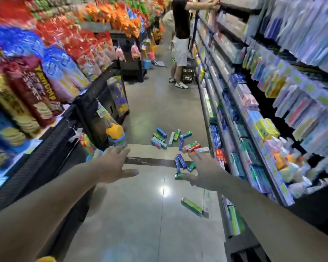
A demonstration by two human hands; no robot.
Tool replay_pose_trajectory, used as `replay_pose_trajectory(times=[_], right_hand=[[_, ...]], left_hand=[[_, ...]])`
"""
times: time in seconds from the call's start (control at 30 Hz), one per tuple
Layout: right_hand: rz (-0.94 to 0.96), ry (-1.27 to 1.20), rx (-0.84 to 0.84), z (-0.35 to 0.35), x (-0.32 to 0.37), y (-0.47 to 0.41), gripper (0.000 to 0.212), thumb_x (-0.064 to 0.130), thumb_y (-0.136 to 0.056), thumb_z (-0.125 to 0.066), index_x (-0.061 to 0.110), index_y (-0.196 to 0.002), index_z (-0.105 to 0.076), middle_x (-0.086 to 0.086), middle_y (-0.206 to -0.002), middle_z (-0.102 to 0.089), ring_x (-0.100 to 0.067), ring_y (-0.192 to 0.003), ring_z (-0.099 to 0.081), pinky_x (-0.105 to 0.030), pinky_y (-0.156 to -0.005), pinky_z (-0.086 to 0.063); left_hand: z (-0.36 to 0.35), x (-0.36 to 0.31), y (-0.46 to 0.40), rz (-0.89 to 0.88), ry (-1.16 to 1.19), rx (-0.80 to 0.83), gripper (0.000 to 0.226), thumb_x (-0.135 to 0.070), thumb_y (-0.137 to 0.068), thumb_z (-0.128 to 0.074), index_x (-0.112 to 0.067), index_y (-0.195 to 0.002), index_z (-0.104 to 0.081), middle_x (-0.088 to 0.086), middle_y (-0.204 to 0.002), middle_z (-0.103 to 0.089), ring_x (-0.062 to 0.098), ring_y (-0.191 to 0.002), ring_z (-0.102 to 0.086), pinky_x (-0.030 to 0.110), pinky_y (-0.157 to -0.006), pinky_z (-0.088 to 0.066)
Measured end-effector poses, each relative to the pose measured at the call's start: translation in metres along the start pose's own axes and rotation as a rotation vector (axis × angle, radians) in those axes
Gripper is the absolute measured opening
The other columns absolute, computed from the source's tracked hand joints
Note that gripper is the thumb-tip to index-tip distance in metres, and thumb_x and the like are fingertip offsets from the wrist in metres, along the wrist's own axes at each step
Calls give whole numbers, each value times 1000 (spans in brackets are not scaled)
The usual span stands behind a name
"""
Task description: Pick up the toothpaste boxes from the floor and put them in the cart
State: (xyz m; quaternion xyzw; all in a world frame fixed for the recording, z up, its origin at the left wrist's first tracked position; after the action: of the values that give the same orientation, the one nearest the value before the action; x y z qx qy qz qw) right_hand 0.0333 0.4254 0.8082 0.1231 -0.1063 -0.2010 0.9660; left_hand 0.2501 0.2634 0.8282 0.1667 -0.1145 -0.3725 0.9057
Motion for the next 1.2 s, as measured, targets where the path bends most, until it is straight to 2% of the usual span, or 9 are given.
replay_pose_trajectory(times=[0.07, 0.23, 0.4, 0.5, 0.63, 0.8, 1.0, 1.2], right_hand=[[35, 5, 9, 4, 0, -28, 92, 71, -88, -48, 21, -157, -15, -8, -164, -17, -28, -148, -20, -46, -118, -24], [89, -17, 69, 4, 12, -105, 90, 68, -90, -49, 20, -158, -13, -6, -165, -9, -28, -151, -10, -47, -121, -17], [103, 19, 73, 8, 33, -208, 91, 70, -89, -48, 20, -157, -15, -7, -163, -16, -28, -149, -17, -43, -120, -20], [96, 11, 61, 19, 46, -264, 87, 69, -89, -48, 22, -155, -18, -7, -160, -23, -27, -145, -23, -43, -117, -25], [36, -9, 85, 41, 59, -334, 84, 68, -88, -50, 22, -153, -24, -6, -159, -26, -27, -144, -26, -44, -115, -27], [-16, -1, 97, 61, 65, -416, 83, 67, -89, -50, 17, -151, -26, -8, -157, -27, -29, -143, -27, -44, -115, -28], [-31, -10, 70, 86, 46, -499, 81, 63, -92, -50, 16, -152, -25, -9, -154, -30, -30, -142, -28, -40, -110, -29], [-48, -68, 107, 106, 7, -599, 87, 63, -90, -54, 21, -156, -15, -6, -161, -18, -28, -146, -19, -44, -117, -21]], left_hand=[[7, 4, -16, 10, 12, 12, 98, -80, -85, -36, -25, -159, -4, 2, -165, -10, 26, -152, -9, 57, -119, -14], [18, 30, -70, 33, 53, 23, 92, -78, -87, -38, -28, -158, -8, 2, -164, -12, 27, -150, -13, 57, -119, -14], [22, 80, -146, 37, 115, 66, 87, -76, -88, -41, -29, -156, -15, 2, -161, -18, 26, -150, -14, 59, -120, -13], [35, 116, -200, 29, 136, 50, 90, -76, -87, -41, -27, -157, -12, 2, -161, -18, 27, -150, -12, 59, -120, -12], [59, 160, -261, -22, 96, 74, 86, -78, -86, -40, -27, -153, -21, 2, -157, -25, 26, -147, -19, 60, -117, -16], [94, 207, -339, -11, 68, 55, 91, -76, -86, -42, -26, -157, -14, 3, -162, -17, 25, -150, -16, 59, -118, -16], [116, 218, -437, -44, 38, 79, 96, -80, -85, -39, -26, -158, -8, 4, -163, -14, 27, -151, -13, 57, -118, -14], [153, 205, -544, -78, 38, 95, 97, -77, -87, -39, -21, -159, -5, 7, -164, -11, 25, -152, -8, 57, -120, -13]])
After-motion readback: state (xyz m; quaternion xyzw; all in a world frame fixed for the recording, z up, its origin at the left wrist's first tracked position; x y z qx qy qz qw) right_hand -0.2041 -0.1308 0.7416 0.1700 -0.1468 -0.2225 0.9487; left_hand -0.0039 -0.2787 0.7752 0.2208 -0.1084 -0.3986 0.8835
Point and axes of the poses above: each hand's wrist, its own y-axis away from the middle knuckle, its own z-axis out of the back of the hand, x = y × z, the point moved 9 cm from there along -y, towards the middle knuckle
